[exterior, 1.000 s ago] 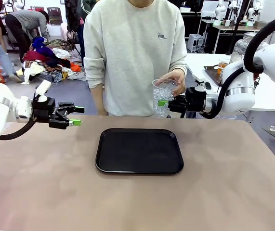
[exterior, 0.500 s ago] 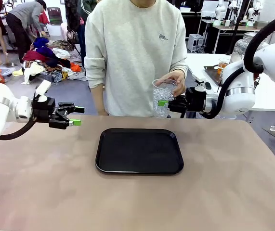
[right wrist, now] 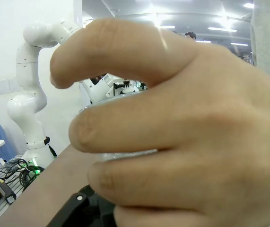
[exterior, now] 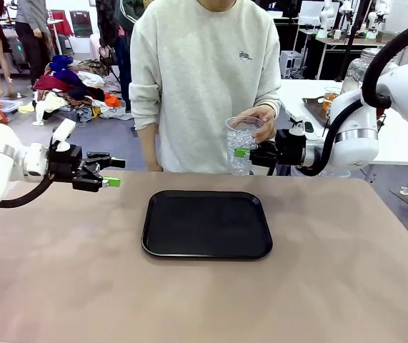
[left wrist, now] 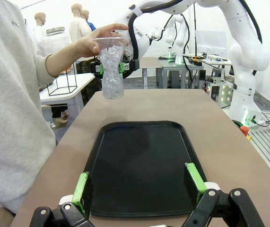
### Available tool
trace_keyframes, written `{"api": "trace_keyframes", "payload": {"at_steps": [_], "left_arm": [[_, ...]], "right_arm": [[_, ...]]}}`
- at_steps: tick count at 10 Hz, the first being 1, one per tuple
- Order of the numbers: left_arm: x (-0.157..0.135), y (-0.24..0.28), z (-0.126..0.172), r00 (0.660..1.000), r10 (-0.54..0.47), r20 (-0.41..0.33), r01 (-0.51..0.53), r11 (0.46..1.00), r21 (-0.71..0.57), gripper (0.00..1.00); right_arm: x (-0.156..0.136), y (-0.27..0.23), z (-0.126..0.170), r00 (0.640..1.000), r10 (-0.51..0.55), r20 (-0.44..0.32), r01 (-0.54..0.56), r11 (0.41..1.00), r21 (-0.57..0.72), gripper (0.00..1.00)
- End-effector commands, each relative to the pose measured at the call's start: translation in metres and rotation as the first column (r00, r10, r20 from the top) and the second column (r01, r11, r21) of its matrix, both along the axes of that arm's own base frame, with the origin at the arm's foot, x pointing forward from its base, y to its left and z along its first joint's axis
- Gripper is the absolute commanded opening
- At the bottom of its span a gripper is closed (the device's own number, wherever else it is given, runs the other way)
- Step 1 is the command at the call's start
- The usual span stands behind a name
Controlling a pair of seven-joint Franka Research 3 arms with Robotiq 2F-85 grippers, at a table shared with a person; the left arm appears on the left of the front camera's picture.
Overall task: Pour the drink into the iced cup.
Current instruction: Open the gripper to release the iced cup you were holding.
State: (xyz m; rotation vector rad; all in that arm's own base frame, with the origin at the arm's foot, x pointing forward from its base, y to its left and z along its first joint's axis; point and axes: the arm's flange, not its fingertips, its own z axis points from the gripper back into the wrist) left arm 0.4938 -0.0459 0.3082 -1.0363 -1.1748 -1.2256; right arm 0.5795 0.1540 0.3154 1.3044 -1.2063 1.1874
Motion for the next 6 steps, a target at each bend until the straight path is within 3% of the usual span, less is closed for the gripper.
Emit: {"api": "trace_keyframes", "payload": {"at_steps": [1, 5, 6], "left_arm": [[-0.0003, -0.0005, 0.0019, 1.000, 0.008, -0.002, -0.008, 1.000, -0.008, 1.00], [-0.0003, -0.0005, 0.0019, 1.000, 0.008, -0.002, -0.008, 1.000, -0.008, 1.00], [-0.0003, -0.0005, 0.0019, 1.000, 0.008, -0.002, -0.008, 1.000, -0.008, 1.00]], "right_arm": [[-0.0022, -0.0002, 0.0034, 1.000, 0.000, 0.012, 0.000, 1.000, 0.001, 0.47], [0.0000, 0.0001, 0.0007, 1.000, 0.000, 0.001, 0.000, 1.000, 0.001, 0.47], [-0.0002, -0.0015, 0.0009, 1.000, 0.012, -0.008, -0.012, 1.000, -0.001, 0.58]]}}
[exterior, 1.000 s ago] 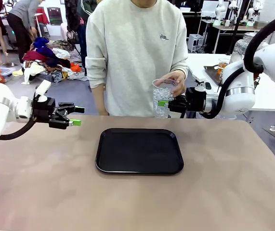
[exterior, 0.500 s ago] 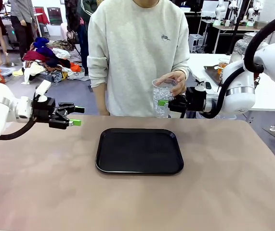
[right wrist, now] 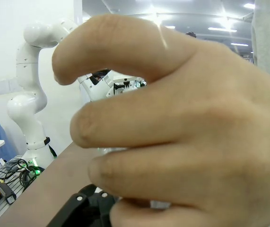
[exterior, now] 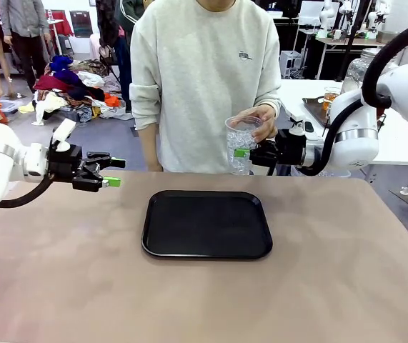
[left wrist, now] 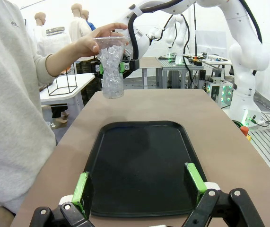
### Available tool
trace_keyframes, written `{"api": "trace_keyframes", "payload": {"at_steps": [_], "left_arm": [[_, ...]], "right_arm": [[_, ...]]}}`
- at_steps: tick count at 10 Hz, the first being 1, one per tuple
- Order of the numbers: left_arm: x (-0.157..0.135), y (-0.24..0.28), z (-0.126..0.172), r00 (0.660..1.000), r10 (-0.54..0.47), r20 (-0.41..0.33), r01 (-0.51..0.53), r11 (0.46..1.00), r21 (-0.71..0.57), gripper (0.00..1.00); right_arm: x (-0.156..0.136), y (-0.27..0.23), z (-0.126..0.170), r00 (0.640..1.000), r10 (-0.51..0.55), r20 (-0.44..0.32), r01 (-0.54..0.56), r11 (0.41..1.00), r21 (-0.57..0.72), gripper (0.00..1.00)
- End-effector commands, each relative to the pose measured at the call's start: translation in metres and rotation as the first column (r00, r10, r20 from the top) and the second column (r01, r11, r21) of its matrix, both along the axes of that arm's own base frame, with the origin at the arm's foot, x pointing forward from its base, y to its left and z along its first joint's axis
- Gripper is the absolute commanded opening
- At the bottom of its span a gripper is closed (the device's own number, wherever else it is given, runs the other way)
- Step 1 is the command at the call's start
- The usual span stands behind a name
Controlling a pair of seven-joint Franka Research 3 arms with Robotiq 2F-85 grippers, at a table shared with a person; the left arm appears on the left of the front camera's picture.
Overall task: Pour the drink into the iced cup.
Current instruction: Open the gripper to release the iced cup you were holding.
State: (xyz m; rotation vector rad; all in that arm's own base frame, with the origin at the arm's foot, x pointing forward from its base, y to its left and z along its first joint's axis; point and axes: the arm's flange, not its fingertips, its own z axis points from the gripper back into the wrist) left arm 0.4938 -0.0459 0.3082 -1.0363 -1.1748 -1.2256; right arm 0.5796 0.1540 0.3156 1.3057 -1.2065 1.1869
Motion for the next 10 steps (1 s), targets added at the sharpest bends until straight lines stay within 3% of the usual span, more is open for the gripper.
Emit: {"api": "trace_keyframes", "payload": {"at_steps": [1, 2, 3, 7, 10], "left_arm": [[0.000, -0.001, 0.002, 1.000, 0.008, -0.002, -0.008, 1.000, -0.008, 1.00], [0.000, -0.001, 0.002, 1.000, 0.008, -0.002, -0.008, 1.000, -0.008, 1.00], [0.000, -0.001, 0.002, 1.000, 0.008, -0.002, -0.008, 1.000, -0.008, 1.00], [0.000, -0.001, 0.002, 1.000, 0.008, -0.002, -0.008, 1.000, -0.008, 1.00], [0.000, -0.001, 0.002, 1.000, 0.008, -0.002, -0.008, 1.000, -0.008, 1.00]], "right_arm": [[-0.001, -0.004, 0.001, 1.000, 0.022, -0.012, -0.022, 1.000, -0.007, 0.77], [-0.003, -0.008, 0.001, 0.999, 0.031, -0.023, -0.032, 0.999, -0.013, 0.96], [-0.004, -0.013, 0.000, 0.999, 0.027, -0.031, -0.027, 1.000, -0.015, 1.00], [-0.014, -0.056, -0.008, 0.998, -0.025, -0.055, 0.024, 0.999, -0.022, 1.00], [-0.039, -0.090, -0.016, 0.999, -0.009, -0.038, 0.007, 0.998, -0.057, 1.00]]}}
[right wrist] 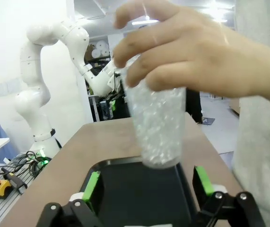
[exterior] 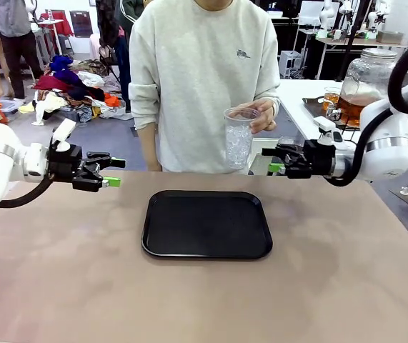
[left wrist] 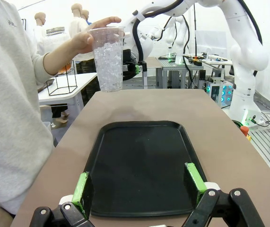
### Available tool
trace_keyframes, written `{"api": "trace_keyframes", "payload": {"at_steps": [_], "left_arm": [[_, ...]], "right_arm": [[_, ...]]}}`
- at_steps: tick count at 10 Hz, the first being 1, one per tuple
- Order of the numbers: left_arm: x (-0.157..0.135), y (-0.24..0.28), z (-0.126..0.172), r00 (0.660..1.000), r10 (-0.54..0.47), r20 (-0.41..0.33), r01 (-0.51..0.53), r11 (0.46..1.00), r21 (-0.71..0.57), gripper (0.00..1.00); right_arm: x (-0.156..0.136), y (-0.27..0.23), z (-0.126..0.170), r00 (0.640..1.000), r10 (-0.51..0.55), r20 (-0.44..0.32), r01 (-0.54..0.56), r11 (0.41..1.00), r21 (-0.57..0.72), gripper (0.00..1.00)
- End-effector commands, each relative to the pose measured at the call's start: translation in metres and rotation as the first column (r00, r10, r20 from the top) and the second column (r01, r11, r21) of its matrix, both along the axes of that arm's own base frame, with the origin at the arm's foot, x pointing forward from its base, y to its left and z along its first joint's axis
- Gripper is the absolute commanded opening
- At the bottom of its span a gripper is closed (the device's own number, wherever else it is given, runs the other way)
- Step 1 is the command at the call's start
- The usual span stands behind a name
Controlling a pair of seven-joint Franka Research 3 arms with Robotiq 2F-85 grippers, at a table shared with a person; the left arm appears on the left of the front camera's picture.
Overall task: Pour the drink into the iced cup.
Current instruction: Open the gripper to release the iced cup you were holding.
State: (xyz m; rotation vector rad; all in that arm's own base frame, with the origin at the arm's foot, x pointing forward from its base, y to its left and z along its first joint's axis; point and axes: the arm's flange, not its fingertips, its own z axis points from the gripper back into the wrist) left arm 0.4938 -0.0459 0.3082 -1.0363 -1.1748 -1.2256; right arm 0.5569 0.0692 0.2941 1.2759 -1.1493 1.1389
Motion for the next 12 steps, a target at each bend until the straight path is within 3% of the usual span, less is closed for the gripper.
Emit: {"api": "trace_keyframes", "payload": {"at_steps": [1, 6, 8, 9, 12], "left_arm": [[0.000, -0.001, 0.002, 1.000, 0.008, -0.002, -0.008, 1.000, -0.008, 1.00], [0.000, -0.001, 0.002, 1.000, 0.008, -0.002, -0.008, 1.000, -0.008, 1.00], [0.000, -0.001, 0.002, 1.000, 0.008, -0.002, -0.008, 1.000, -0.008, 1.00], [0.000, -0.001, 0.002, 1.000, 0.008, -0.002, -0.008, 1.000, -0.008, 1.00], [0.000, -0.001, 0.002, 1.000, 0.008, -0.002, -0.008, 1.000, -0.008, 1.00]], "right_arm": [[-0.027, -0.016, 0.001, 0.999, 0.026, 0.032, -0.025, 0.999, -0.034, 1.00], [-0.062, -0.043, -0.017, 0.998, 0.000, 0.059, 0.003, 0.999, -0.048, 1.00], [-0.065, -0.043, -0.017, 0.995, -0.045, 0.094, 0.051, 0.997, -0.058, 1.00], [-0.056, -0.045, -0.023, 0.999, -0.009, 0.041, 0.011, 0.999, -0.050, 1.00], [-0.056, -0.045, -0.023, 0.999, -0.009, 0.041, 0.011, 0.999, -0.050, 1.00]]}}
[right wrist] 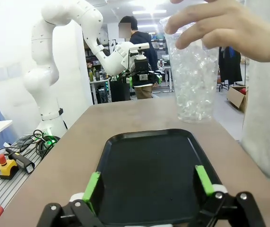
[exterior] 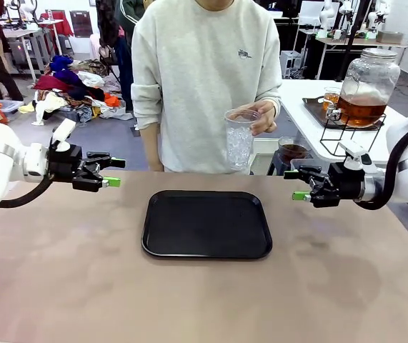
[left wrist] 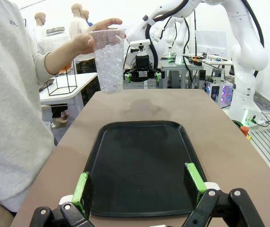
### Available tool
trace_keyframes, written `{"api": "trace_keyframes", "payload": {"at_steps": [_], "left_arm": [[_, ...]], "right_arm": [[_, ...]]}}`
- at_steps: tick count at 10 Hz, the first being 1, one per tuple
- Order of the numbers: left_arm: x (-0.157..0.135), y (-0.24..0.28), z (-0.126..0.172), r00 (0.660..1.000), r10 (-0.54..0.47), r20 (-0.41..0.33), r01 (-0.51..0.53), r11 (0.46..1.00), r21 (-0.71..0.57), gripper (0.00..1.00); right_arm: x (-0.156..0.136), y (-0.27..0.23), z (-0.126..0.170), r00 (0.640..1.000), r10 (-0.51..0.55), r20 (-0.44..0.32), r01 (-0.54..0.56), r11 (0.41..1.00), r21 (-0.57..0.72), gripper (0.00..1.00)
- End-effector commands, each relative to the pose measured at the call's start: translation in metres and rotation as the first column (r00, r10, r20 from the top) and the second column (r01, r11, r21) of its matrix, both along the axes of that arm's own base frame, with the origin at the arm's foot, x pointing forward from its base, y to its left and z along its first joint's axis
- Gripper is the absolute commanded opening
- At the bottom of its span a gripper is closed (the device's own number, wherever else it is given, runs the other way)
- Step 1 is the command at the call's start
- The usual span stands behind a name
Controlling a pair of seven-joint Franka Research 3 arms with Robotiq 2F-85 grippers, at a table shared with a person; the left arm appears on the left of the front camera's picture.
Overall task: Pour the drink into the iced cup.
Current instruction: Open the gripper to release the iced cup you were holding.
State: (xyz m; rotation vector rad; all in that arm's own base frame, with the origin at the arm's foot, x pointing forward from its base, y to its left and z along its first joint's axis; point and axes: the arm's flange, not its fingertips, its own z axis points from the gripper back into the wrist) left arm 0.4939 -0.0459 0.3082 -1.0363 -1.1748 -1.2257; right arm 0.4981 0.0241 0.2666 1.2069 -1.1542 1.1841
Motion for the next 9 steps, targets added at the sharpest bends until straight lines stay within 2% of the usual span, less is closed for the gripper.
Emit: {"api": "trace_keyframes", "payload": {"at_steps": [1, 9], "left_arm": [[-0.0004, -0.0005, 0.0020, 1.000, 0.008, -0.002, -0.008, 1.000, -0.008, 1.00], [-0.0004, -0.0005, 0.0020, 1.000, 0.008, -0.002, -0.008, 1.000, -0.008, 1.00]], "right_arm": [[0.0025, 0.0001, 0.0042, 1.000, 0.004, -0.005, -0.004, 1.000, 0.000, 1.00], [0.0025, 0.0001, 0.0042, 1.000, 0.004, -0.005, -0.004, 1.000, 0.000, 1.00]]}}
